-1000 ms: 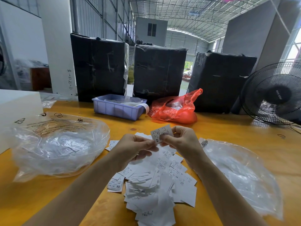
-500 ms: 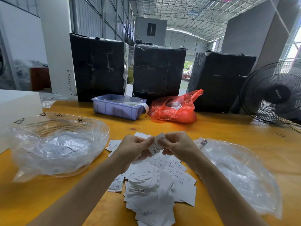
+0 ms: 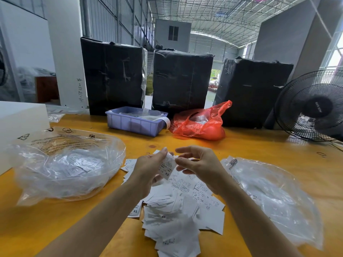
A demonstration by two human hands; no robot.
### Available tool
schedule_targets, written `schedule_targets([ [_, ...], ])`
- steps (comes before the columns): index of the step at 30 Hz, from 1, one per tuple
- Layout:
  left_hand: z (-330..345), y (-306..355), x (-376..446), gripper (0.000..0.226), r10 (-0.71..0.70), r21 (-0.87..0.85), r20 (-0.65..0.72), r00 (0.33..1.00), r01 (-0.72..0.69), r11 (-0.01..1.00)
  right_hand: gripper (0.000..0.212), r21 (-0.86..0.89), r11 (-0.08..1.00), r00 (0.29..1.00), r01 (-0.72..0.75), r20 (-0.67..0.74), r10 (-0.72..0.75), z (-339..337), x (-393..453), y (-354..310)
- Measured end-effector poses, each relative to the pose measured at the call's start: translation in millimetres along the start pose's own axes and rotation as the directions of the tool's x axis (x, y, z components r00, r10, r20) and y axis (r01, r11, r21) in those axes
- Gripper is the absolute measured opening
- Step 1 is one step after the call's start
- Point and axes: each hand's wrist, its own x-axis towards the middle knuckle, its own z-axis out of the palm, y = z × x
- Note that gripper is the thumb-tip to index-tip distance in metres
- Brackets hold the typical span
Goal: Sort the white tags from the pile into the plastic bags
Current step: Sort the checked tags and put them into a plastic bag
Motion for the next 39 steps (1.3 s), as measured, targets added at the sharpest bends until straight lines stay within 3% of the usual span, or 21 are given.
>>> schedule_targets([
  [8, 0, -1, -2, 0.033, -0.026, -0.016, 0.079, 0.997, 0.027, 1.000, 0.013, 0.157, 0.985, 0.997, -0.072, 0.020, 0.070, 4, -1, 2],
  [17, -8, 3, 2, 0.042, -0.067, 0.164, 0.151, 0.986, 0.042, 0.986, 0.002, 0.235, 0.961, 0.972, -0.146, -0.147, 0.184, -2, 1, 2],
  [22, -16, 0, 8, 0.012, -0.012, 0.220, 0.146, 0.989, -0.021, 0.975, 0.005, 0.261, 0.949, 0.965, -0.175, -0.147, 0.218, -2, 0, 1],
  [28, -23, 4, 11, 0.007, 0.018, 0.314, 0.162, 0.987, -0.069, 0.947, 0.002, 0.198, 0.969, 0.969, -0.147, -0.168, 0.182, -1, 0, 1],
  [33, -60, 27, 19, 0.008, 0.224, 0.532, -0.029, 0.974, -0.175, 0.828, 0.011, 0.142, 0.982, 0.969, -0.126, -0.193, 0.153, -3, 0, 0],
  [36, -106, 45, 26, 0.008, 0.391, 0.639, -0.259, 0.883, -0.147, 0.755, 0.010, 0.125, 0.985, 0.968, -0.120, -0.208, 0.144, -7, 0, -1],
  [39, -148, 52, 33, 0.008, 0.432, 0.685, -0.415, 0.801, -0.038, 0.727, 0.009, 0.095, 0.989, 0.969, -0.109, -0.212, 0.127, -9, 1, -3],
])
